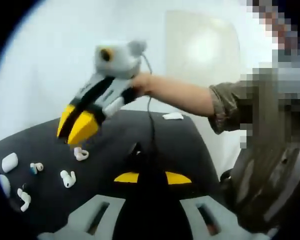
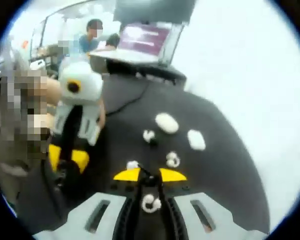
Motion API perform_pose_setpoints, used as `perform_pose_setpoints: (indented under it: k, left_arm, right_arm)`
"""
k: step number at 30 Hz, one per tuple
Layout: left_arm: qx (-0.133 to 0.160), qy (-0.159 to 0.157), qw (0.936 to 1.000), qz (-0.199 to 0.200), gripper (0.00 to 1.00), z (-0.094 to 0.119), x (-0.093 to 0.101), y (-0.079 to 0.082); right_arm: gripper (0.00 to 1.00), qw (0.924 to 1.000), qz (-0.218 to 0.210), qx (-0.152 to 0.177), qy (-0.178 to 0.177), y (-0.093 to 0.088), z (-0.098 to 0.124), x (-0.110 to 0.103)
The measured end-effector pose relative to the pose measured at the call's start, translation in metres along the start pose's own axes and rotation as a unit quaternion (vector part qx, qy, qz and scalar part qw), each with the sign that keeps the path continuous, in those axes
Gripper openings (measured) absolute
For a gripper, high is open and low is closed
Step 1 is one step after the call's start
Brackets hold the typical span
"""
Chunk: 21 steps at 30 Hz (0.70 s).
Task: Pick up three earphones and place each one into its charging case using tactile feedback, ensure that each earphone is properly inserted and securely positioned inside the case.
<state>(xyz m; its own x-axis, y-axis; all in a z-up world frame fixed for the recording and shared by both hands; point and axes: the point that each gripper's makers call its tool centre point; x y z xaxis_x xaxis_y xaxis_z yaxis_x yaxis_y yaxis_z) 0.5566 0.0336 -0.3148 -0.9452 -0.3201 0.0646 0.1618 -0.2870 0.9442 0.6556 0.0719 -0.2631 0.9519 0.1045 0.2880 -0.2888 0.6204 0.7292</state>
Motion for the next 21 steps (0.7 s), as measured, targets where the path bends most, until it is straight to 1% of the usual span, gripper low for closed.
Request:
perform_pose_setpoints:
  k: [1, 2, 3, 4, 5, 7, 9, 11, 13, 15, 19, 21]
  left_arm:
    - [0.0, 0.001, 1.0, -0.001, 0.14, 0.0, 0.0, 0.0]
    - [-0.001, 0.001, 1.0, -0.001, 0.14, 0.0, -0.001, 0.0]
    - [-0.001, 0.002, 1.0, -0.002, 0.14, 0.0, -0.001, 0.0]
    - [-0.001, 0.002, 1.0, -0.002, 0.14, 0.0, -0.001, 0.0]
    - [-0.001, 0.002, 1.0, -0.002, 0.14, 0.0, -0.001, 0.0]
    - [-0.001, 0.002, 1.0, -0.003, 0.14, 0.0, -0.002, 0.0]
    - [-0.001, 0.002, 1.0, -0.004, 0.14, 0.0, -0.002, 0.0]
    - [0.0, 0.001, 1.0, -0.002, 0.14, 0.0, -0.003, 0.0]
    - [-0.001, 0.001, 1.0, 0.0, 0.14, 0.0, -0.003, 0.0]
    - [-0.001, 0.003, 1.0, 0.002, 0.14, 0.0, -0.004, 0.0]
    - [-0.002, 0.005, 1.0, 0.005, 0.14, 0.0, -0.005, 0.0]
    - [-0.003, 0.004, 1.0, 0.007, 0.14, 0.0, -0.006, 0.0]
  right_arm:
    - [0.15, 1.0, 0.0, 0.0, -0.003, -0.001, 0.008, -0.004]
    - [0.15, 0.9998, 0.001, -0.014, -0.013, -0.007, 0.016, -0.006]
    - [0.15, 0.9992, 0.003, -0.03, -0.027, -0.015, 0.024, -0.009]
    - [0.15, 0.9984, -0.013, -0.045, -0.032, -0.025, 0.029, -0.014]
    - [0.15, 0.9971, -0.022, -0.063, -0.037, -0.038, 0.036, -0.023]
    - [0.15, 0.9953, -0.036, -0.084, -0.03, -0.056, 0.041, -0.038]
    - [0.15, 0.9942, -0.05, -0.092, -0.025, -0.067, 0.04, -0.047]
    - [0.15, 0.9934, -0.062, -0.093, -0.025, -0.072, 0.039, -0.049]
    - [0.15, 0.9908, -0.089, -0.098, -0.03, -0.079, 0.035, -0.048]
    - [0.15, 0.99, -0.095, -0.097, -0.036, -0.082, 0.033, -0.044]
    - [0.15, 0.9888, -0.111, -0.092, -0.037, -0.086, 0.026, -0.042]
    - [0.15, 0.9877, -0.117, -0.099, -0.028, -0.093, 0.02, -0.046]
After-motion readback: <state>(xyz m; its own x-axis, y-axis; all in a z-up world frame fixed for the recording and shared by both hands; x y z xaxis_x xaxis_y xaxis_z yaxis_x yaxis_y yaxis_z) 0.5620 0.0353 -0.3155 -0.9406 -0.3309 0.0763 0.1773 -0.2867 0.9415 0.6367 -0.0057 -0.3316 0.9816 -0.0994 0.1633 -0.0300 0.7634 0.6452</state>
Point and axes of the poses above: the point that each gripper's makers call its tool centre point, and the gripper's own axes: z roughly backward along the fingers, x roughly to its right, y roughly out of its top, and after that the axes turned 4 degrees about -x, right-handed
